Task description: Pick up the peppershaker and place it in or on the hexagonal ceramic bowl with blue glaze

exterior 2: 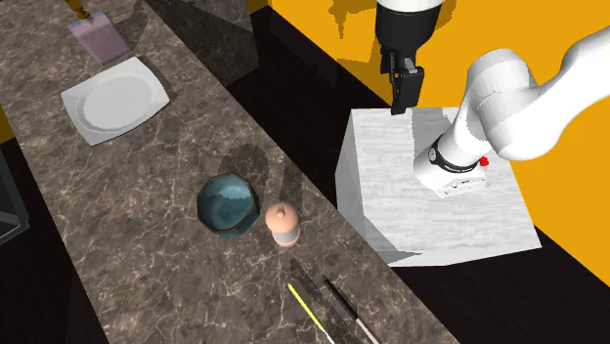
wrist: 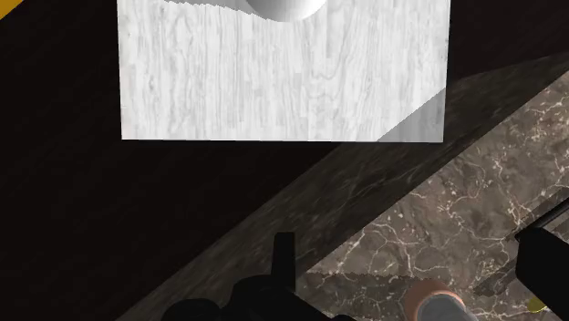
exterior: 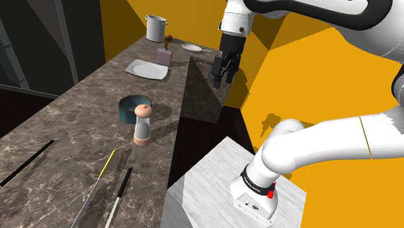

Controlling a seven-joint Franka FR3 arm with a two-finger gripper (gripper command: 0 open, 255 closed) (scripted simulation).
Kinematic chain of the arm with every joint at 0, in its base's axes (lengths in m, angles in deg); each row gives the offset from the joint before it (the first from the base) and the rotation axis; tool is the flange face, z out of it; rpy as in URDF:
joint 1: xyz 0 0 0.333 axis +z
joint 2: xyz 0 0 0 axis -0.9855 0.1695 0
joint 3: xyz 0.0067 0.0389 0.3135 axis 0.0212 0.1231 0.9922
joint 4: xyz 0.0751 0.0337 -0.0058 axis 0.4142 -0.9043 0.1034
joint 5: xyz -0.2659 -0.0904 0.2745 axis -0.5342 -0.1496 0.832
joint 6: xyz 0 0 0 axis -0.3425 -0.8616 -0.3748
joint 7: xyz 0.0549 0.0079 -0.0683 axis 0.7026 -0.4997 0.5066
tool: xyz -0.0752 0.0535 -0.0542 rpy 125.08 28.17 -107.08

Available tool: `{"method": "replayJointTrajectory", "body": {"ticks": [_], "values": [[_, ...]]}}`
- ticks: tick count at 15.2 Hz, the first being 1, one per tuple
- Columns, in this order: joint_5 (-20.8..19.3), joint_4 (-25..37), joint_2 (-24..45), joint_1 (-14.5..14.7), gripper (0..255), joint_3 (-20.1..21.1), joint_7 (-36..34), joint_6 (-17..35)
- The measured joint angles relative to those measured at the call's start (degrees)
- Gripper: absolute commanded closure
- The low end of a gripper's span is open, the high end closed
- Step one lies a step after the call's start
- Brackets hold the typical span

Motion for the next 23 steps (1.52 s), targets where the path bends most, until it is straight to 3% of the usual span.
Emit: {"method": "replayJointTrajectory", "body": {"ticks": [5,13,23], "values": [[0.7,0.3,4.5,1.2,0,1.8,0.1,4.7],[1.0,3.8,18.7,3.6,0,6.5,0.4,16.8],[-2.9,14.8,39.0,6.2,0,11.8,-0.9,27.5]]}}
